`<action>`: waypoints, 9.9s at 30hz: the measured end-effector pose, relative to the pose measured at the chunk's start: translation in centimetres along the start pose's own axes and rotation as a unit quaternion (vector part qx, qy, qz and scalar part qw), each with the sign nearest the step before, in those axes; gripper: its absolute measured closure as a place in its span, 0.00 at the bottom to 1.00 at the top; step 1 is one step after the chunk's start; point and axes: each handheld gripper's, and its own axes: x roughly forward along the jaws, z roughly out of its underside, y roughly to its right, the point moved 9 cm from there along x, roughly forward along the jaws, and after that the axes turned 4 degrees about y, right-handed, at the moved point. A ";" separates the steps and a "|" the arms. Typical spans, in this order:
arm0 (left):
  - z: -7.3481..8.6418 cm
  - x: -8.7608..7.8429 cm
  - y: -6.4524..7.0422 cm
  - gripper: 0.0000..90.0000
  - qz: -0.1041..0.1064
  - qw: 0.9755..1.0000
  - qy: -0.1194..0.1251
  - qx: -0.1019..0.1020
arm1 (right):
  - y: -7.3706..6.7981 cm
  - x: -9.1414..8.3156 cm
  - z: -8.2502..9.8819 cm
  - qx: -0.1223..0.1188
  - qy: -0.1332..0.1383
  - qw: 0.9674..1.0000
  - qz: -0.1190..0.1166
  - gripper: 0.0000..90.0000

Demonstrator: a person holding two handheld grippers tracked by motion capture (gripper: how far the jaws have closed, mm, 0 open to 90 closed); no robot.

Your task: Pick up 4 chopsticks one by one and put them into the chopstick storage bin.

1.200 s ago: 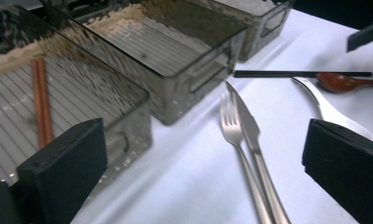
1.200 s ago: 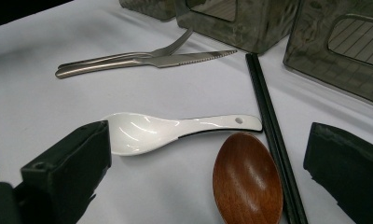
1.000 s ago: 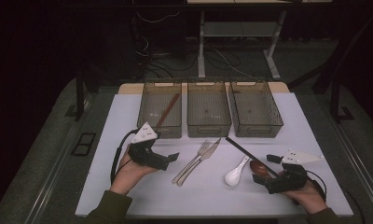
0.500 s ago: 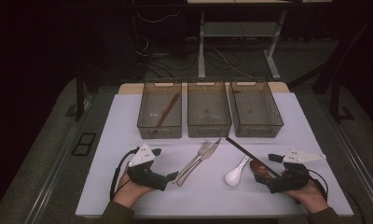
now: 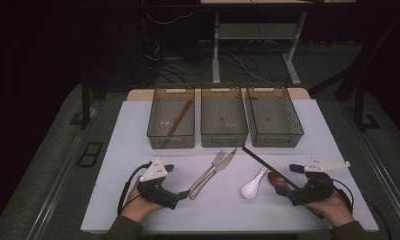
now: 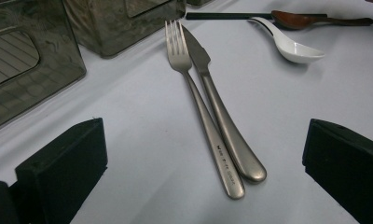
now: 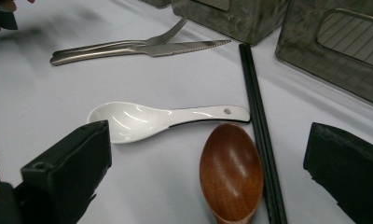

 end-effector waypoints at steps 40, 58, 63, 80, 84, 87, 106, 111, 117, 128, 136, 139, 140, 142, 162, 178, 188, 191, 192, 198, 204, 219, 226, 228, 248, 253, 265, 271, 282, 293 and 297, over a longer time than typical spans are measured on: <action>0.1 -0.1 -0.1 0.00 0.005 1.000 0.003 -0.007 | 5.8 3.3 -1.5 -0.017 -0.106 0.994 0.014 0.85; 0.2 -0.1 0.0 0.00 0.007 1.000 0.000 -0.008 | 5.1 4.0 0.4 -0.030 -0.165 0.986 -0.005 0.92; 0.2 -0.1 0.0 0.00 0.007 1.000 -0.002 -0.006 | 5.2 4.0 0.6 -0.028 -0.169 0.985 -0.005 0.92; 0.2 0.0 0.0 0.00 0.007 1.000 -0.003 -0.005 | 5.3 4.2 1.0 -0.064 -0.180 0.981 0.018 0.94; 0.3 0.0 0.1 0.00 0.007 1.000 -0.002 -0.003 | 5.3 4.2 1.0 -0.072 -0.182 0.980 0.023 0.94; 0.3 0.0 0.1 0.00 0.007 1.000 -0.004 -0.003 | 5.2 4.2 1.0 -0.074 -0.184 0.980 0.029 0.95; 0.3 0.0 0.2 0.00 0.010 1.000 -0.007 0.000 | 5.7 2.7 0.1 -0.062 -0.155 0.986 0.025 0.95; 0.3 0.1 0.2 0.00 0.011 1.000 -0.007 -0.001 | 5.7 2.1 -0.4 -0.061 -0.144 0.987 0.021 0.95; 0.3 0.0 0.2 0.00 0.011 1.000 -0.006 0.000 | 5.6 1.4 -0.9 -0.063 -0.128 0.990 0.016 0.95; 0.3 0.0 0.2 0.00 0.012 1.000 -0.006 0.000 | 5.1 0.3 -1.9 -0.057 -0.104 0.993 0.000 0.95; 0.3 0.1 0.3 0.00 0.013 1.000 -0.004 0.000 | 4.5 -0.1 -3.0 -0.056 -0.086 0.995 -0.010 0.95; 0.3 0.1 0.3 0.00 0.013 1.000 -0.005 0.001 | 4.2 -0.2 -3.7 -0.057 -0.078 0.995 -0.014 0.95; 0.2 0.0 0.3 0.00 0.013 1.000 -0.005 0.001 | 4.1 -0.1 -3.9 -0.056 -0.076 0.995 -0.014 0.95; 0.2 0.1 0.3 0.00 0.014 1.000 -0.003 0.001 | 4.0 0.0 -4.3 -0.060 -0.072 0.995 -0.015 0.95; 0.2 0.0 0.4 0.00 0.016 1.000 -0.005 0.006 | 2.6 1.2 -8.3 -0.069 -0.039 0.997 -0.027 0.95; 0.0 0.0 0.5 0.00 0.016 1.000 -0.002 0.006 | 2.1 3.9 -11.3 -0.071 -0.035 0.997 -0.019 0.95; -0.1 0.0 0.5 0.00 0.017 1.000 0.001 0.009 | 1.0 6.3 -13.8 -0.078 -0.042 0.996 -0.017 0.95; 0.0 0.1 0.6 0.00 0.015 1.000 -0.001 0.010 | 0.7 7.2 -14.5 -0.080 -0.043 0.996 -0.019 0.95; 0.0 0.0 0.6 0.00 0.015 1.000 -0.003 0.011 | 0.6 7.5 -14.8 -0.079 -0.045 0.996 -0.019 0.95; 0.1 0.0 0.6 0.00 0.014 1.000 -0.004 0.013 | 0.0 9.8 -16.0 -0.073 -0.053 0.996 -0.021 0.95; 0.1 -0.1 0.6 0.00 0.014 1.000 -0.006 0.017 | -0.6 12.1 -17.2 -0.070 -0.060 0.996 -0.020 0.95; 0.1 0.0 0.7 0.00 0.014 1.000 -0.006 0.021 | -2.4 18.0 -19.7 -0.054 -0.079 0.995 -0.022 0.95; 0.1 0.1 0.8 0.00 0.015 1.000 -0.006 0.020 | -3.1 20.4 -20.9 -0.048 -0.091 0.995 -0.017 0.95; 0.1 0.0 0.8 0.00 0.016 1.000 -0.008 0.024 | -3.4 21.1 -21.3 -0.049 -0.096 0.994 -0.015 0.95; 0.0 0.2 1.3 0.00 0.021 1.000 -0.003 0.023 | -4.8 29.5 -22.0 -0.028 -0.144 0.989 0.021 0.95; 0.0 0.1 1.2 0.00 0.023 0.999 -0.003 0.029 | -4.9 30.4 -22.2 -0.025 -0.133 0.991 0.019 0.77; -0.1 0.0 1.3 0.00 0.023 0.999 -0.001 0.028 | -4.4 26.7 -23.7 -0.018 -0.081 0.996 -0.011 0.47; -0.1 0.0 1.3 0.00 0.024 0.999 0.001 0.027 | -3.9 24.4 -23.8 -0.029 -0.067 0.997 -0.018 0.43; 0.0 -0.1 1.2 0.00 0.025 0.999 -0.005 0.029 | -3.5 20.4 -22.9 -0.045 -0.042 0.997 -0.041 0.40; 0.1 0.0 1.2 0.00 0.026 0.999 -0.005 0.022 | -2.3 16.5 -21.1 -0.057 -0.037 0.997 -0.041 0.39; 0.1 -0.1 1.2 0.00 0.027 0.999 -0.006 0.020 | -2.1 15.1 -20.4 -0.061 -0.031 0.997 -0.045 0.39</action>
